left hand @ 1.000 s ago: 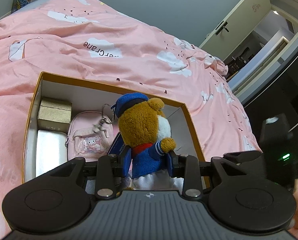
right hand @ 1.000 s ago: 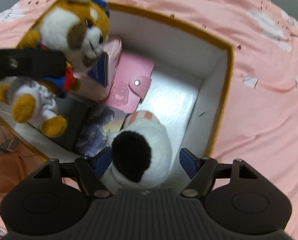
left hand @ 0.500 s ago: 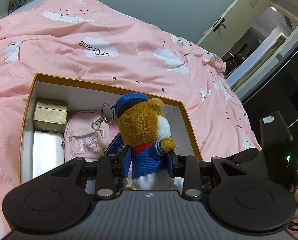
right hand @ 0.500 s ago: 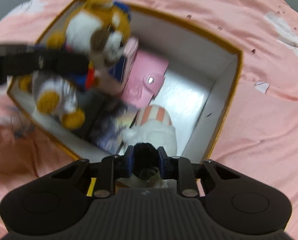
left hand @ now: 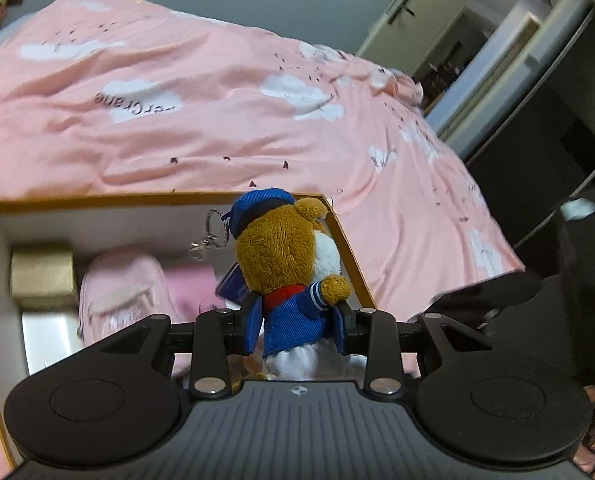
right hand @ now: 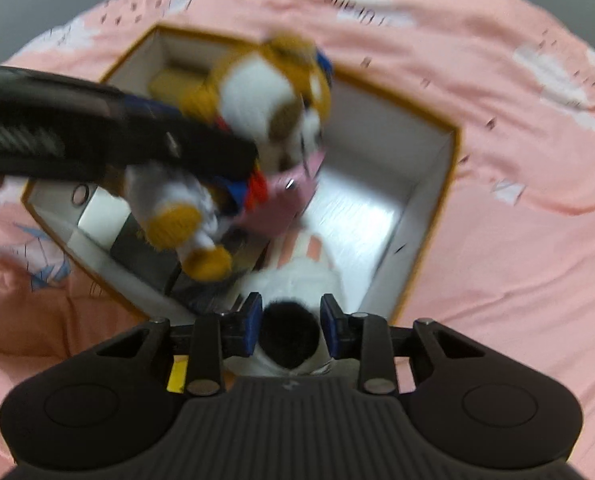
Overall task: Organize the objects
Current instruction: 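Lower both plushes into the shoebox and open both tools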
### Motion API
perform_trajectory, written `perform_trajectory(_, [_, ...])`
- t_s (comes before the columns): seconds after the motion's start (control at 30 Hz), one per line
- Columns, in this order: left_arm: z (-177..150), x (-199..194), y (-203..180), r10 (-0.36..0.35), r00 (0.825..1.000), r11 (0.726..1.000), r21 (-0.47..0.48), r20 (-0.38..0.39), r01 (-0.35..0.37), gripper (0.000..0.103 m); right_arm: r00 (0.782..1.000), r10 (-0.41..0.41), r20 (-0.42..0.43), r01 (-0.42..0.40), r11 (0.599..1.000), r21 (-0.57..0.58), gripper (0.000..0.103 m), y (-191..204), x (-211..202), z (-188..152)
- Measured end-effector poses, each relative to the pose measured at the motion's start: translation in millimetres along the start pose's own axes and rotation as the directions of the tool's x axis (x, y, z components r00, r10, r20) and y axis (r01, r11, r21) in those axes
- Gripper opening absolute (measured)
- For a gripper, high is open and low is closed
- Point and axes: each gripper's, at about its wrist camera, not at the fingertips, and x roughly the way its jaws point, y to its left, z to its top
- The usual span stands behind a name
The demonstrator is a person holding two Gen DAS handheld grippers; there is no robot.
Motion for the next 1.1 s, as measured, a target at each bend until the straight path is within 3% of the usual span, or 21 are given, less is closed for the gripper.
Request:
perform_trajectory(0.1, [8, 13, -12, 0.020, 1.000, 0.994, 0.103, -0.014, -0.019, 0.039, 0.997, -0.037, 0.066, 0.037, 0.999, 0.004, 0.034, -7, -12, 1])
perform_trajectory(0.17, [12, 26, -22, 0.029, 0.998, 0.980, 0.196, -0.060, -0.016, 0.039, 0.993, -0.059, 0.099, 0.059, 0.998, -0.006, 0.034, -11, -15, 0])
perform_trajectory(0.23, [14, 39, -26, 0.063, 0.993, 0.973, 0.227, -0.101, -0.039, 0.039, 0.991, -0.074, 0.113, 0.076, 0.997, -0.010, 0.034, -13, -16, -1])
perform_trajectory(0.3, [17, 50, -19, 0.096, 0.985, 0.988, 0.133, -0.144, -0.076, 0.039, 0.988, -0.087, 0.125, 0.087, 0.996, 0.002, 0.034, -14, -18, 1])
perform_trajectory(0.37, [17, 56, -2, 0.083, 0.984, 0.995, -0.044, -0.155, -0.091, 0.039, 0.986, -0.092, 0.139, 0.090, 0.996, 0.018, 0.034, -17, -19, 0])
perform_trajectory(0.43, [13, 57, 11, 0.063, 0.991, 0.980, -0.181, -0.121, -0.084, 0.039, 0.983, -0.093, 0.157, 0.088, 0.995, 0.035, 0.034, -21, -19, -3])
perform_trajectory(0.57, [8, 60, 22, 0.019, 0.998, 0.921, -0.387, -0.066, -0.043, 0.039, 0.976, -0.115, 0.187, 0.111, 0.993, 0.031, 0.034, -24, -21, -9])
perform_trajectory(0.67, [8, 70, 17, 0.011, 0.998, 0.902, -0.431, -0.061, -0.036, 0.039, 0.973, -0.131, 0.190, 0.130, 0.991, 0.015, 0.033, -24, -20, -8])
perform_trajectory(0.93, [-2, 103, 22, 0.005, 0.991, 0.899, -0.434, -0.136, -0.064, 0.042, 0.971, -0.152, 0.186, 0.157, 0.987, -0.014, 0.033, -22, -12, -8])
perform_trajectory(1.0, [-4, 103, 26, -0.013, 0.990, 0.901, -0.431, -0.143, -0.050, 0.048, 0.971, -0.155, 0.184, 0.161, 0.987, -0.018, 0.033, -22, -11, -9])
perform_trajectory(1.07, [-5, 100, 30, -0.054, 0.991, 0.897, -0.443, -0.119, -0.004, 0.068, 0.970, -0.158, 0.183, 0.164, 0.986, -0.021, 0.033, -22, -10, -10])
perform_trajectory(1.1, [-5, 97, 31, -0.067, 0.992, 0.897, -0.442, -0.107, 0.013, 0.068, 0.971, -0.157, 0.183, 0.163, 0.986, -0.021, 0.033, -22, -11, -10])
